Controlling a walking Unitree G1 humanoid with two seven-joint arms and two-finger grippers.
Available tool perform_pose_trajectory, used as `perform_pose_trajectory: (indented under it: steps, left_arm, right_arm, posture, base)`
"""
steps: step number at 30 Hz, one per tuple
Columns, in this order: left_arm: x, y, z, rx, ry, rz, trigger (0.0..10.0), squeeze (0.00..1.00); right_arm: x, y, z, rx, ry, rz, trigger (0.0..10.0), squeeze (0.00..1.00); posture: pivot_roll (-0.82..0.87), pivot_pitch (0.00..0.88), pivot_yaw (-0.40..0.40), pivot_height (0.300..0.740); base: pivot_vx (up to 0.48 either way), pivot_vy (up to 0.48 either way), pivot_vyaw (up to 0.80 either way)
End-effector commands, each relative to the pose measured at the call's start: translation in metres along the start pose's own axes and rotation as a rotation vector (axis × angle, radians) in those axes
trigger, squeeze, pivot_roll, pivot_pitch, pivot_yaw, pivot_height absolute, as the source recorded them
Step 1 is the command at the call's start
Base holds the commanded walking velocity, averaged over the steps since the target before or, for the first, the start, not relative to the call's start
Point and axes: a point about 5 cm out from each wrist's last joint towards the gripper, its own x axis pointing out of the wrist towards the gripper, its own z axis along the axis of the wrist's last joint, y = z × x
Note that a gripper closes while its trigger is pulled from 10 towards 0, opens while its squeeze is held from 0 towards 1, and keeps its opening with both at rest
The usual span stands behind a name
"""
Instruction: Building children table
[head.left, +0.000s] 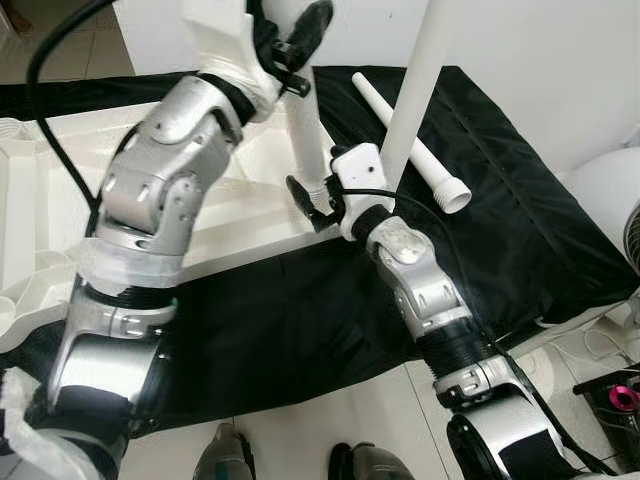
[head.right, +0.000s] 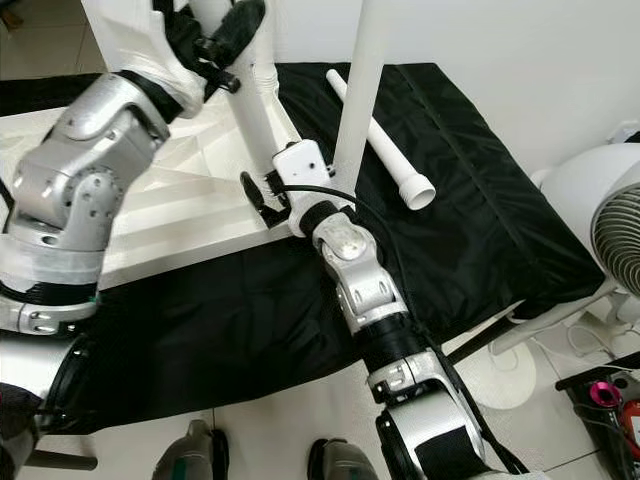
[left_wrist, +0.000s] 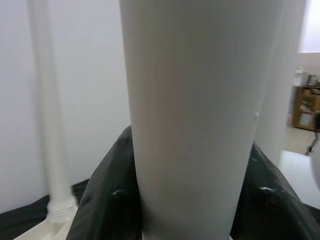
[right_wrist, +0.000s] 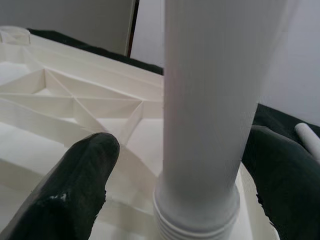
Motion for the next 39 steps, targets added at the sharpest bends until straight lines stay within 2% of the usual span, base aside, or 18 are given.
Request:
perform_pose_trajectory:
  steps: [1,10,24,25,26,27,28,30,31,32,33,35,36,39]
  left_arm:
    - [0.002,-0.007,0.007,0.024,-0.026,0.034,10.0,0.0]
    - [0.001,-0.02,0.011,0.034,-0.042,0.017,10.0,0.0]
    - [0.002,-0.023,0.012,0.039,-0.044,0.011,10.0,0.0]
    - [0.002,-0.023,0.012,0.039,-0.045,0.011,10.0,0.0]
    - [0.002,-0.023,0.012,0.039,-0.045,0.011,10.0,0.0]
    - [0.002,-0.023,0.012,0.039,-0.046,0.011,10.0,0.0]
    - [0.002,-0.023,0.012,0.04,-0.045,0.011,10.0,0.0]
    - [0.002,-0.023,0.012,0.042,-0.044,0.011,10.0,0.0]
    - [0.002,-0.023,0.012,0.042,-0.044,0.011,10.0,0.0]
    - [0.002,-0.023,0.013,0.042,-0.044,0.011,10.0,0.0]
    - [0.002,-0.024,0.013,0.041,-0.045,0.011,10.0,0.0]
    - [0.002,-0.024,0.013,0.041,-0.045,0.011,10.0,0.0]
    - [0.002,-0.024,0.014,0.041,-0.045,0.011,10.0,0.0]
    - [0.002,-0.024,0.014,0.043,-0.046,0.013,10.0,0.0]
  right_arm:
    - [0.003,0.001,0.0,-0.017,0.003,0.0,10.0,0.0]
    - [0.014,-0.006,0.004,-0.087,0.001,-0.046,10.0,0.0]
    - [0.022,-0.011,0.009,-0.122,-0.019,-0.076,10.0,0.0]
    - [0.022,-0.011,0.009,-0.127,-0.023,-0.075,6.7,0.0]
    - [0.022,-0.011,0.009,-0.127,-0.023,-0.075,6.7,0.0]
    - [0.022,-0.011,0.009,-0.13,-0.026,-0.07,7.8,0.0]
    - [0.022,-0.011,0.008,-0.134,-0.026,-0.071,4.5,0.0]
    - [0.022,-0.011,0.007,-0.137,-0.026,-0.073,4.5,0.0]
    - [0.021,-0.01,0.007,-0.138,-0.027,-0.07,3.3,0.0]
    - [0.021,-0.01,0.006,-0.139,-0.028,-0.068,3.3,0.0]
    - [0.021,-0.01,0.006,-0.142,-0.029,-0.067,2.3,0.0]
    - [0.021,-0.009,0.005,-0.144,-0.029,-0.067,2.3,0.0]
    - [0.021,-0.009,0.004,-0.144,-0.028,-0.066,2.9,0.0]
    - [0.02,-0.008,0.001,-0.135,-0.021,-0.057,0.0,0.0]
  posture:
    - [0.01,0.076,-0.075,0.74]
    - [0.01,0.077,-0.076,0.74]
    - [0.02,0.075,-0.075,0.74]
    - [0.02,0.076,-0.074,0.74]
    - [0.02,0.076,-0.074,0.74]
    - [0.02,0.077,-0.073,0.74]
    - [0.02,0.077,-0.073,0.74]
    - [0.02,0.077,-0.073,0.74]
    - [0.02,0.079,-0.071,0.74]
    - [0.02,0.079,-0.071,0.74]
    - [0.02,0.079,-0.071,0.74]
    - [0.02,0.079,-0.071,0.74]
    - [0.02,0.08,-0.07,0.74]
    - [0.02,0.08,-0.069,0.74]
  base:
    - [0.0,0.0,0.0]
    - [0.0,0.0,0.0]
    - [0.0,0.0,0.0]
    - [0.0,0.0,0.0]
    - [0.0,0.0,0.0]
    - [0.0,0.0,0.0]
    - [0.0,0.0,0.0]
    - [0.0,0.0,0.0]
    - [0.0,0.0,0.0]
    - [0.0,0.0,0.0]
    - [0.0,0.0,0.0]
    - [0.0,0.0,0.0]
    - [0.0,0.0,0.0]
    - [0.0,0.0,0.0]
